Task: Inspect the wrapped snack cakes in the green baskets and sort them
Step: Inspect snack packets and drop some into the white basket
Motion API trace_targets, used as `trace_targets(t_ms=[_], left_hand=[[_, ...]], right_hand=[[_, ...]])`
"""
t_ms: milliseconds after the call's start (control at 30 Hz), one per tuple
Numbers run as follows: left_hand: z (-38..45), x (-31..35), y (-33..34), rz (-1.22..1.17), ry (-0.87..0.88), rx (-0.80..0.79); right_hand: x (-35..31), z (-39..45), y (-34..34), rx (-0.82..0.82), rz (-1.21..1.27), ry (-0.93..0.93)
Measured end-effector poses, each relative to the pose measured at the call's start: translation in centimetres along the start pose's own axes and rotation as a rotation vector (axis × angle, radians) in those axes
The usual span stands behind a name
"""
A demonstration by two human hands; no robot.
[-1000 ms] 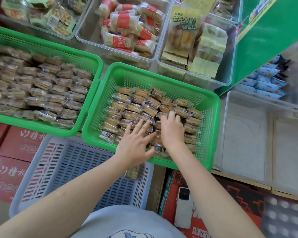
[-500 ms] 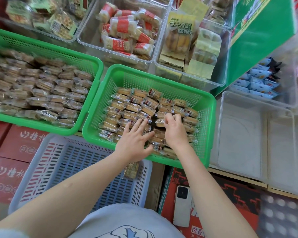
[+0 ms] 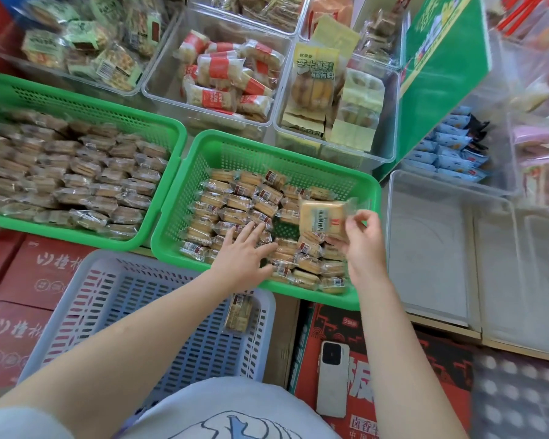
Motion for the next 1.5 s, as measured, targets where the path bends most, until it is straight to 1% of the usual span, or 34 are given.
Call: trace_targets(t_ms=[67, 100, 133, 167, 200, 233, 267, 333, 433, 533, 600, 700, 833, 867, 933, 1000, 1033, 1133, 1200, 1300, 1400, 1500], left_hand=[[-0.9, 0.5, -1.6, -0.111, -0.018, 0.109], [-1.8, 0.7, -2.9, -0.254, -0.047, 0.181], [-2.9, 0.8, -4.1, -0.482, -0.082, 0.234], [-4.0, 1.1, -4.9, -0.774, -0.111, 0.231], [-5.2, 1.8, -5.4, -1.099, -0.105, 0.170], [-6.4, 2.7, -6.1, -1.361, -0.059, 0.113], [-7.4, 3.4, -6.9, -1.506, -0.006, 0.087], [-9.1, 4.1, -8.2, -1.627, 0.072, 0.089], [-10.8, 3.7, -9.0, -1.675, 0.063, 0.162], [-12.3, 3.1, -9.4, -1.687, 0.066, 0.234], [-13.2, 2.8, -9.4, -1.706, 0.072, 0.262], [-14.4, 2.7, -9.0, -1.764, 0.084, 0.251], [-16.0, 3.1, -9.0, -1.849, 0.099, 0.273], [-16.2, 2.9, -8.9, -1.856, 0.077, 0.283], [-16.4, 2.2, -8.1, -1.857, -0.034, 0.291], [-16.4, 1.5, -6.8, -1.844, -0.164, 0.262], [-16.4, 1.5, -6.1, -1.842, -0.204, 0.222], [-16.8, 2.6, -4.6, -1.902, -0.232, 0.082], [-17.0, 3.1, -4.1, -1.947, -0.235, 0.042], [-17.3, 3.6, -4.0, -1.966, -0.213, -0.001], [-17.5, 4.4, -4.3, -1.995, -0.148, -0.112], [-17.7, 4.9, -4.8, -1.906, -0.040, -0.172]], right_hand=[[-0.1, -1.6, -0.9, -0.007, 0.303, 0.104], [-0.1, -2.6, -1.1, -0.020, 0.394, 0.143], [-0.1, -3.6, -1.1, -0.029, 0.455, 0.177], [0.0, -4.6, -0.8, -0.038, 0.499, 0.209], [0.2, -5.6, -0.4, -0.053, 0.530, 0.242], [0.4, -6.5, 0.2, -0.077, 0.554, 0.277], [0.7, -7.5, 0.9, -0.117, 0.575, 0.312], [0.8, -9.5, 2.6, -0.226, 0.596, 0.359], [0.8, -12.0, 4.4, -0.334, 0.619, 0.405], [0.9, -13.4, 4.6, -0.344, 0.549, 0.382], [1.0, -14.0, 4.1, -0.341, 0.436, 0.322], [0.6, -14.8, 3.4, -0.358, 0.280, 0.201], [-0.1, -16.0, 3.0, -0.363, 0.244, 0.114], [-0.6, -16.3, 2.9, -0.361, 0.227, 0.077], [-1.3, -16.7, 2.8, -0.319, 0.174, -0.008], [-1.8, -16.7, 2.6, -0.226, 0.100, -0.108], [-2.0, -16.7, 2.5, -0.172, 0.064, -0.160], [-2.4, -16.9, 2.0, -0.019, -0.010, -0.286], [-2.7, -17.1, 1.5, 0.043, -0.029, -0.345], [-2.8, -17.3, 1.1, 0.081, -0.059, -0.379], [-2.3, -17.2, 0.6, 0.104, -0.088, -0.378], [-1.7, -17.0, 0.2, 0.122, -0.099, -0.357]])
Point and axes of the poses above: each hand's wrist, its own z-axis towards the middle knuckle, its own y-axis out of the palm, x = y × z, the point moved 7 cm from there along z, towards the middle knuckle, and after that the axes turned 2 degrees about z, right-handed, at the moved point
